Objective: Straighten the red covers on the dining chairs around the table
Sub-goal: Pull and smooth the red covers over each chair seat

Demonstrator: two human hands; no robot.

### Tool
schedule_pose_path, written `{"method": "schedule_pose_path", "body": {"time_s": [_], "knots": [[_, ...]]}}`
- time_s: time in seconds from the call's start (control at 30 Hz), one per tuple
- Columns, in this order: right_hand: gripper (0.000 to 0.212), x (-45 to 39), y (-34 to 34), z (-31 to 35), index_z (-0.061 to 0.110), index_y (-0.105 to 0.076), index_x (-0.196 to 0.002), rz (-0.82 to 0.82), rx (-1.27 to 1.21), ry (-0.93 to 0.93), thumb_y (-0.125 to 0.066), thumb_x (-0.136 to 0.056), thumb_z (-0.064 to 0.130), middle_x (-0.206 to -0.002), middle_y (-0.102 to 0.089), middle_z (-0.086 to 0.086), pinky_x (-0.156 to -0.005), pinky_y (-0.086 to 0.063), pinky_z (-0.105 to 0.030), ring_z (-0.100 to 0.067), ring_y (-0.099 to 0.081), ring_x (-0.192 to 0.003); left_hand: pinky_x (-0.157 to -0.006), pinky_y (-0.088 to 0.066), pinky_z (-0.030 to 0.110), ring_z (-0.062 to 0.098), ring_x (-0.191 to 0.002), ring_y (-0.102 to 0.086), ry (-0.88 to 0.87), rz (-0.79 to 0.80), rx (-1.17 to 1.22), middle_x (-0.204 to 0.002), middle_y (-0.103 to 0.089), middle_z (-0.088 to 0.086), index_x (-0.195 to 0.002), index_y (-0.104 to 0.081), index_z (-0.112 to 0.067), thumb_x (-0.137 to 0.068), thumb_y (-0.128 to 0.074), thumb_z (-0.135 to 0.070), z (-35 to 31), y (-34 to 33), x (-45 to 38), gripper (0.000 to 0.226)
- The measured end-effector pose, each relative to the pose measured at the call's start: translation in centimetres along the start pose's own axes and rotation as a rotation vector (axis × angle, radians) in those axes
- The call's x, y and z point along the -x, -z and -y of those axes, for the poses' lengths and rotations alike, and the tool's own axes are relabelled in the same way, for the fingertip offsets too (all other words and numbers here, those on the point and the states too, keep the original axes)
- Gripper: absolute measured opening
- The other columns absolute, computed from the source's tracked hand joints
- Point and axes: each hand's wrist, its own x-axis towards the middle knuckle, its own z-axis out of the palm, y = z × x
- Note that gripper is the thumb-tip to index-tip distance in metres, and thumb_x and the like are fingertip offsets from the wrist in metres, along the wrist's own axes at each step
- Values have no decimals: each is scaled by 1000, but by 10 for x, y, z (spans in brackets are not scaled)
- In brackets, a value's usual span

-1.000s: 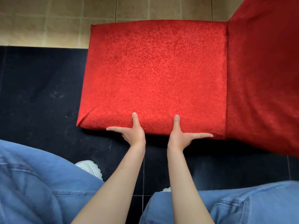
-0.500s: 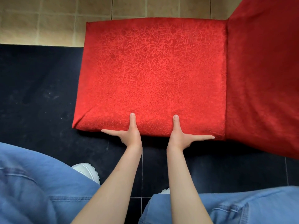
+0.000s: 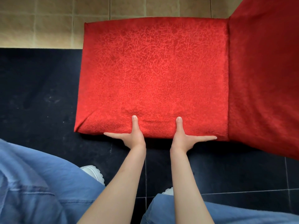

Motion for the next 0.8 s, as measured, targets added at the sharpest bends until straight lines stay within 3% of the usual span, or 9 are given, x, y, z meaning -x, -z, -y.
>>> {"method": "schedule_pose_path", "body": {"time_s": [0.27,0.4,0.53,0.67,0.8], "knots": [[140,17,1,34,47,30,-142,-29,16,-87,-88,-65,40,-146,-40,-20,-100,-40,-35,-29,-56,-120,-89,-36,32,28,-113,-58,73,-44,-38,-137,-50,16,-144,24,-48,-67,-77,-61,-28,4,24,128],[140,26,3,55,47,29,-142,-38,40,-104,-88,-66,39,-139,-47,-22,-88,-39,-29,-29,-60,-114,-101,-39,40,29,-118,-55,111,-34,-31,-143,-44,15,-144,23,-48,-63,-81,-58,-47,6,38,132],[140,36,3,76,45,29,-143,-53,68,-98,-88,-67,34,-138,-47,-22,-91,-41,-29,-30,-60,-115,-103,-43,51,29,-116,-56,146,-15,-23,-139,-46,13,-144,24,-48,-64,-84,-53,-69,9,52,134],[138,50,4,91,43,28,-145,-46,90,-94,-87,-69,31,-137,-48,-23,-83,-37,-24,-30,-61,-113,-103,-44,50,31,-115,-57,153,-18,-41,-137,-48,14,-143,26,-46,-66,-83,-51,-87,15,63,133],[137,60,10,101,41,27,-146,-58,120,-86,-87,-70,29,-137,-48,-25,-86,-39,-25,-30,-61,-114,-101,-46,50,31,-112,-59,180,-18,-43,-135,-50,16,-143,26,-46,-67,-83,-48,-95,23,74,133]]}}
